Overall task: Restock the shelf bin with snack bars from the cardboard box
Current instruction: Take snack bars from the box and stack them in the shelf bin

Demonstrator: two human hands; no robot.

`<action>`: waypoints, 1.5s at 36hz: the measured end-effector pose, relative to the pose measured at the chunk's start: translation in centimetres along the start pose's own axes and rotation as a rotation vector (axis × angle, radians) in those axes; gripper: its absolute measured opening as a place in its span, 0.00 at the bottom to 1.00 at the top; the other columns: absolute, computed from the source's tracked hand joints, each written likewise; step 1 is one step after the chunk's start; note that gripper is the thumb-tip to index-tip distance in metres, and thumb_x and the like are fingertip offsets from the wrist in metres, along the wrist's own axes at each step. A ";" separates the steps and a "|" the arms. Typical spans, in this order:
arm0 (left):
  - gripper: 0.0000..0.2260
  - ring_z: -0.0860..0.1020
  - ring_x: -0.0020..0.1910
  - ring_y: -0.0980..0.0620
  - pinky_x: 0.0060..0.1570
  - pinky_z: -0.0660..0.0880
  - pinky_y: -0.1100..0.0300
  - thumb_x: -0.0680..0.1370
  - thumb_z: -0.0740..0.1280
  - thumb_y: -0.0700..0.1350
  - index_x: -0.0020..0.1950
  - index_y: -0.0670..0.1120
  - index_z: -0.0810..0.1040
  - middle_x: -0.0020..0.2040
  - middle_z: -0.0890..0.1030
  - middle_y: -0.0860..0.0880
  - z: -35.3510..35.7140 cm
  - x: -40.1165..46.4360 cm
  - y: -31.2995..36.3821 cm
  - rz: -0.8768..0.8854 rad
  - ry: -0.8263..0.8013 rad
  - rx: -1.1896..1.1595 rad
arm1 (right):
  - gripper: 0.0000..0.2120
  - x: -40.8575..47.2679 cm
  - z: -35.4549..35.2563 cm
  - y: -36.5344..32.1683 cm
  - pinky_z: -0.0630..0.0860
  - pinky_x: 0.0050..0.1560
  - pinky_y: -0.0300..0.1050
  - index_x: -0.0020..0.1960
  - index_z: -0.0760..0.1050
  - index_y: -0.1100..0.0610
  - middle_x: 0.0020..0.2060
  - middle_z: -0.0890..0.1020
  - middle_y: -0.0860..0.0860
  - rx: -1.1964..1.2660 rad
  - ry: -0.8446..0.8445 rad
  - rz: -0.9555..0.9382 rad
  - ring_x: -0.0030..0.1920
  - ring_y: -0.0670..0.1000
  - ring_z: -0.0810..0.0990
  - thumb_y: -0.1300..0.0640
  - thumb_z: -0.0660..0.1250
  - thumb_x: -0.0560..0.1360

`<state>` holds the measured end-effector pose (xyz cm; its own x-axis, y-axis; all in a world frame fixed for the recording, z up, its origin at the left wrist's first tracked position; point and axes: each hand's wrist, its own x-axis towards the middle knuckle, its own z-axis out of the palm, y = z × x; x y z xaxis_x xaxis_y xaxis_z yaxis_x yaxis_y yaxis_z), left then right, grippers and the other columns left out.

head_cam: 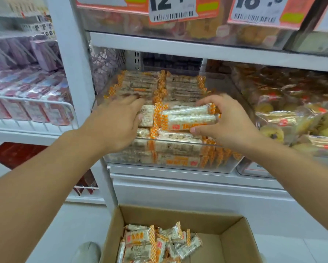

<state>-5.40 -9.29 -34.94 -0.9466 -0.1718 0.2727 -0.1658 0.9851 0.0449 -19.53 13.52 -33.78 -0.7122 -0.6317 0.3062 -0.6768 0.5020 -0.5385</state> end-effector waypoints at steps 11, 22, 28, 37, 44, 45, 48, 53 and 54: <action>0.32 0.66 0.74 0.44 0.72 0.63 0.43 0.75 0.50 0.53 0.80 0.47 0.61 0.76 0.68 0.45 -0.7 -0.1 2.8 0.024 0.068 -0.121 | 0.47 0.0 1.2 0.4 0.55 0.78 0.46 0.82 0.47 0.44 0.80 0.56 0.43 0.214 -0.010 -0.099 0.79 0.41 0.53 0.43 0.72 0.72; 0.26 0.60 0.78 0.47 0.76 0.57 0.44 0.84 0.49 0.60 0.81 0.55 0.59 0.79 0.63 0.49 0.0 -0.1 3.4 0.072 0.026 -0.099 | 0.45 0.3 1.0 1.0 0.53 0.79 0.58 0.82 0.50 0.48 0.81 0.43 0.46 -0.161 -0.152 -0.058 0.81 0.54 0.43 0.29 0.60 0.72; 0.27 0.64 0.76 0.47 0.74 0.61 0.42 0.83 0.49 0.57 0.81 0.51 0.57 0.78 0.66 0.48 0.1 0.4 4.0 0.051 0.110 -0.227 | 0.43 0.8 1.2 0.6 0.46 0.76 0.43 0.82 0.54 0.51 0.81 0.43 0.47 -0.009 -0.202 0.027 0.80 0.47 0.42 0.28 0.56 0.75; 0.27 0.49 0.81 0.50 0.78 0.46 0.46 0.84 0.55 0.45 0.83 0.53 0.51 0.82 0.53 0.53 0.4 0.9 4.3 0.032 -0.009 -0.045 | 0.47 1.2 1.3 -0.4 0.67 0.71 0.48 0.80 0.56 0.55 0.74 0.67 0.46 0.362 -0.099 0.223 0.74 0.49 0.66 0.48 0.78 0.71; 0.33 0.52 0.81 0.52 0.79 0.49 0.45 0.79 0.48 0.64 0.82 0.52 0.53 0.82 0.54 0.54 0.2 0.7 4.7 0.066 -0.018 -0.029 | 0.52 0.8 0.7 0.2 0.65 0.74 0.51 0.81 0.54 0.55 0.77 0.63 0.53 -0.086 -0.246 0.085 0.76 0.53 0.63 0.30 0.70 0.69; 0.33 0.54 0.80 0.51 0.78 0.50 0.45 0.80 0.49 0.65 0.82 0.52 0.54 0.82 0.56 0.54 0.2 0.8 4.7 0.070 -0.022 -0.022 | 0.52 0.8 0.8 0.2 0.65 0.74 0.52 0.81 0.53 0.55 0.78 0.62 0.52 -0.058 -0.252 0.098 0.77 0.53 0.62 0.29 0.70 0.69; 0.30 0.59 0.79 0.51 0.78 0.53 0.43 0.82 0.53 0.63 0.82 0.51 0.56 0.81 0.58 0.53 0.0 1.3 4.6 0.071 -0.046 -0.003 | 0.47 0.4 0.7 -0.1 0.63 0.76 0.52 0.82 0.48 0.53 0.80 0.58 0.48 0.310 -0.196 0.220 0.78 0.51 0.60 0.42 0.72 0.75; 0.35 0.59 0.79 0.47 0.76 0.58 0.42 0.77 0.47 0.65 0.81 0.49 0.57 0.81 0.59 0.50 -0.3 1.5 4.8 0.049 -0.084 0.018 | 0.42 0.3 0.5 -0.3 0.59 0.69 0.45 0.82 0.44 0.58 0.81 0.55 0.54 0.735 -0.110 0.380 0.76 0.53 0.61 0.65 0.68 0.79; 0.36 0.58 0.79 0.47 0.76 0.57 0.42 0.77 0.46 0.64 0.81 0.48 0.57 0.81 0.59 0.50 -0.2 1.4 4.9 0.039 -0.085 0.016 | 0.41 0.3 0.7 -0.1 0.60 0.68 0.46 0.82 0.45 0.58 0.81 0.55 0.54 0.687 -0.123 0.374 0.74 0.53 0.64 0.63 0.68 0.79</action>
<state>-7.49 -4.73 -34.12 -0.9723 -0.1337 0.1916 -0.1323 0.9910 0.0201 -19.56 12.91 -34.16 -0.8170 -0.5736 -0.0581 -0.1015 0.2424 -0.9648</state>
